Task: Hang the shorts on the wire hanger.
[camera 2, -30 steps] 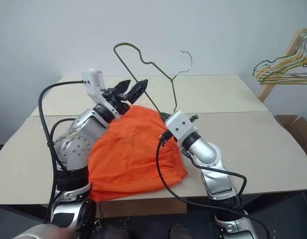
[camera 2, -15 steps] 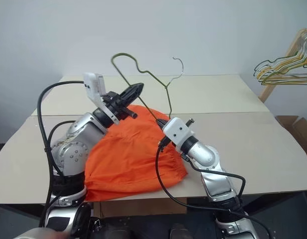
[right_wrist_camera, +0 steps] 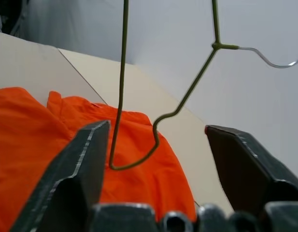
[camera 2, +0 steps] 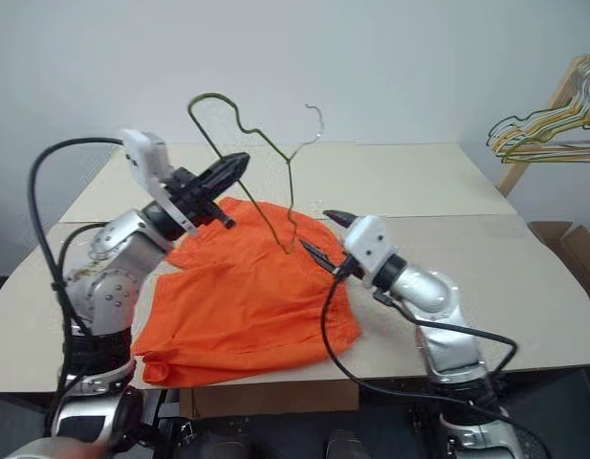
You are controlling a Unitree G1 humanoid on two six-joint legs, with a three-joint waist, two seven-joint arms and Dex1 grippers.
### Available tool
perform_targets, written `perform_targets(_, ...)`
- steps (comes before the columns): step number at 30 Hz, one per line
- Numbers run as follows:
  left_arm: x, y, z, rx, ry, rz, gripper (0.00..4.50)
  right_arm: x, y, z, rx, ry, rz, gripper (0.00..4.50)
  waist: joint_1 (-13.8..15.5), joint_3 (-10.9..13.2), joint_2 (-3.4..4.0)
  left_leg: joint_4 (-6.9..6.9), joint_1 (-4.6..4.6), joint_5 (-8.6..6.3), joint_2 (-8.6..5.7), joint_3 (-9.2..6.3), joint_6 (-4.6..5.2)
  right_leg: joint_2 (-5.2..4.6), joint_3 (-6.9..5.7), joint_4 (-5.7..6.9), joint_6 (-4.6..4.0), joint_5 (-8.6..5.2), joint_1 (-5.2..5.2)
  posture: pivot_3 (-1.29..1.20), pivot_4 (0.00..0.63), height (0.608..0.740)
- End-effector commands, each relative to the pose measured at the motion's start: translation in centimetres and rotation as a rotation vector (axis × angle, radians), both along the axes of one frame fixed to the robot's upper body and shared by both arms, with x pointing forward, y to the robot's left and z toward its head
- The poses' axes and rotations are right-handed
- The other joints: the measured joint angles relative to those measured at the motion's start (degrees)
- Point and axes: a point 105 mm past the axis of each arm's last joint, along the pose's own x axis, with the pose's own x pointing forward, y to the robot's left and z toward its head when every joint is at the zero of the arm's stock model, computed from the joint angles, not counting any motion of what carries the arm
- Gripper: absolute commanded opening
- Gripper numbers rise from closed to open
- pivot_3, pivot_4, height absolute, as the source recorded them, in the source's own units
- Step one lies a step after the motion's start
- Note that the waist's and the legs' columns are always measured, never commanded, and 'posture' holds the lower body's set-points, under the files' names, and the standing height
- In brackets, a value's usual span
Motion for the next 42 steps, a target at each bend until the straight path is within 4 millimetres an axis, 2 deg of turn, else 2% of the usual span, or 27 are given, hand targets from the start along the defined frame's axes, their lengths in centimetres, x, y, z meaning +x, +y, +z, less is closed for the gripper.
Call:
perform_targets(1,-3.8,1.5,2.8,-0.049,-0.139,-0.243,0.0,-0.8,-1.5,1.2,0.068,0.215,0.153,4.07,-0.39,0.01,0.01,0.0,-0.01,0.0,0.01,0.0,0.0,0.0,-0.02,-0.02,0.0,0.0,0.02,-0.02,0.0,0.74)
perform_targets(5,-6.8,3.4,4.0,-0.114,-0.194,-0.469,0.0,-1.5,-1.9,0.9,0.074,0.444,0.315,4.07,-1.26,0.01,0.01,-0.01,0.05,-0.02,0.08,-0.01,0.04,0.03,-0.09,-0.07,-0.03,-0.01,0.08,-0.02,0.0,0.74)
perform_targets(10,-6.7,4.4,4.7,-0.184,-0.19,-0.499,0.0,-0.9,-0.9,0.1,0.048,0.593,0.402,4.07,-1.35,0.01,0.01,-0.02,0.27,-0.04,0.1,-0.06,0.08,0.06,-0.17,-0.2,-0.01,-0.03,0.37,-0.02,0.0,0.74)
perform_targets(23,-7.6,4.1,4.1,-0.2,-0.221,-0.525,0.0,-1.7,3.5,2.5,0.102,0.705,0.644,4.07,-1.27,0.01,0.0,0.0,0.31,-0.07,0.12,-0.12,0.11,0.04,-0.24,-0.29,0.0,-0.03,0.49,-0.01,0.0,0.74)
perform_targets(29,-7.6,3.9,4.0,-0.205,-0.232,-0.524,0.0,-1.9,4.6,1.7,0.063,0.732,0.666,4.07,-1.12,0.01,0.0,0.03,0.2,-0.07,0.11,-0.16,0.1,0.01,-0.3,-0.33,0.0,-0.02,0.47,0.0,0.0,0.74)
perform_targets(36,-7.6,3.6,3.9,-0.203,-0.23,-0.531,0.0,-1.4,4.7,1.3,0.061,0.748,0.656,4.07,-1.13,0.01,0.0,0.02,0.21,-0.07,0.11,-0.18,0.1,0.02,-0.33,-0.31,0.01,-0.02,0.46,0.0,0.0,0.74)
perform_targets(39,-7.6,3.6,3.8,-0.198,-0.23,-0.533,0.0,-1.2,4.6,1.5,0.081,0.759,0.659,3.46,-1.16,0.01,0.0,0.02,0.2,-0.07,0.11,-0.18,0.1,0.02,-0.33,-0.31,0.01,-0.02,0.46,0.0,0.0,0.74)
perform_targets(42,-7.5,3.6,3.8,-0.195,-0.227,-0.531,0.0,-1.1,4.5,1.4,0.082,0.765,0.653,2.5,-1.15,0.01,0.0,0.02,0.21,-0.07,0.11,-0.18,0.1,0.02,-0.33,-0.31,0.0,-0.02,0.46,0.0,0.0,0.74)
